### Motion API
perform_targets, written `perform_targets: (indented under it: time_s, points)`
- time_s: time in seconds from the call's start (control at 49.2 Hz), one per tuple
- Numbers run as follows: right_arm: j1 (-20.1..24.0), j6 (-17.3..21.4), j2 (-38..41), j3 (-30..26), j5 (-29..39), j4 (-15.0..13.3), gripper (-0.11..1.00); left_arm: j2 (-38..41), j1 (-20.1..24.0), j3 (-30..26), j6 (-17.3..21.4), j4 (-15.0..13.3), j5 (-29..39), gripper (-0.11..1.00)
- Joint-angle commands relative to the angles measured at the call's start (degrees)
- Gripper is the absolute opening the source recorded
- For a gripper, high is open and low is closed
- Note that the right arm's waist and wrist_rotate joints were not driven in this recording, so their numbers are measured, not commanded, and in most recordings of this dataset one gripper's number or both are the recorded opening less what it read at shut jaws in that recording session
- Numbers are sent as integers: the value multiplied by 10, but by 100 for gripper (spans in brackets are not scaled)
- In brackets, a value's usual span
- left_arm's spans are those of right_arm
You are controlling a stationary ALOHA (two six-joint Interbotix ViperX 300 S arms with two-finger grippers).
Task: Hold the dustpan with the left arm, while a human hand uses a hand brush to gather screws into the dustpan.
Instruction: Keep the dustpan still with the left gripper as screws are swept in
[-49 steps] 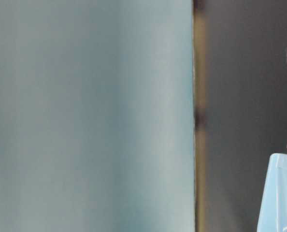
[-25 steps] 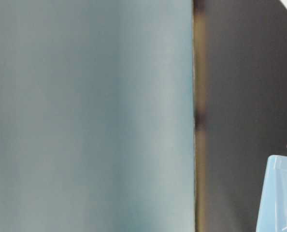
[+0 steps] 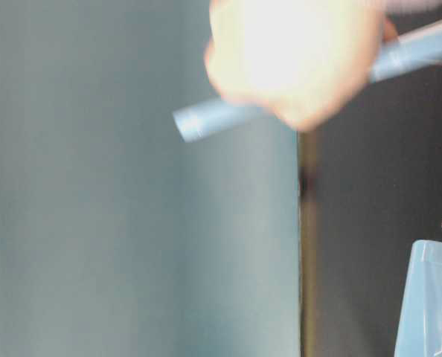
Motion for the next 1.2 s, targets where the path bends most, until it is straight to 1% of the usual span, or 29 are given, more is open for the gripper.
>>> perform_targets:
  time_s: [0.0,0.509,1.18]
  points:
    - [0,0,3,-3,-3,0,0,-7,2,-8,2,2,-2,30]
    - [0,0,4,-3,-3,0,0,-4,0,-21,4,2,9,30]
    - [0,-1,3,-3,-3,1,0,-8,7,-12,4,2,5,30]
